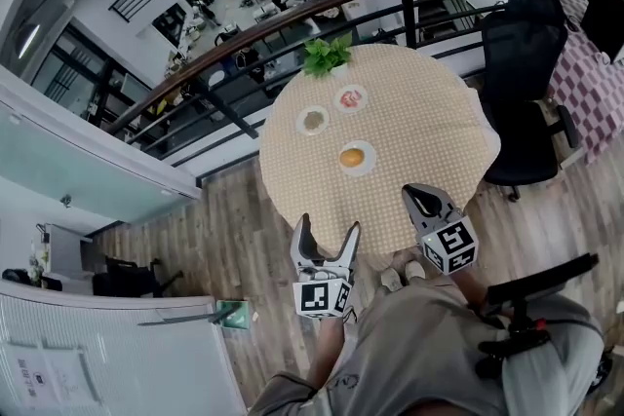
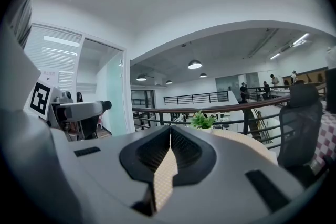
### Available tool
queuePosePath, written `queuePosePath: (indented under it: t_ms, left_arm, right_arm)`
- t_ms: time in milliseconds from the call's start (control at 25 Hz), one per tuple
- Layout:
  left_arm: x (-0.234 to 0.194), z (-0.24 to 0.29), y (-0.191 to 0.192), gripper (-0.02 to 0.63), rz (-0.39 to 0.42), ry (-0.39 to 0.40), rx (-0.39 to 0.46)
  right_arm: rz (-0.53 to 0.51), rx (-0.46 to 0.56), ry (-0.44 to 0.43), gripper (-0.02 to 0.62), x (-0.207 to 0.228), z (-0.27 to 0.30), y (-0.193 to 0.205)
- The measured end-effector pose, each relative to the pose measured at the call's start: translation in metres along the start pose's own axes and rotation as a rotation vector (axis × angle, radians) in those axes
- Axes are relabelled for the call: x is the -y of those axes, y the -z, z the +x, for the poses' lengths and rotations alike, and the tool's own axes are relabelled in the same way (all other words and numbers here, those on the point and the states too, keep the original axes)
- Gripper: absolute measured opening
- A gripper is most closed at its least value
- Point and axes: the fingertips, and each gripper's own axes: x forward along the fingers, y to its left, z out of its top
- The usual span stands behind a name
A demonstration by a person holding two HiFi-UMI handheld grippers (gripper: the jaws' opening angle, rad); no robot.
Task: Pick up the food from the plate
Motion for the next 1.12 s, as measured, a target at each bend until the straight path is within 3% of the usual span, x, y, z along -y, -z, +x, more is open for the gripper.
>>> queuePosePath:
  t_ms: [280, 800, 1120]
  left_arm:
    - [-0.021, 0.031, 0.027, 0.449, 0.041, 0.048, -0.106]
    - [-0.039, 0.108, 0.105, 0.449, 0.473, 0.245, -0.441]
    - [-0.049, 0.156, 0.152, 0.449, 0.621, 0.346, -0.559]
  right_arm:
    - [-0.003, -0.005, 0.037, 0.015, 0.007, -0.006, -0.004]
    - [-0.006, -0.014, 0.102, 0.015, 0.022, -0.025, -0.003]
    - [-0.002, -0.026, 0.141, 0.015, 0.029, -0.033, -0.003]
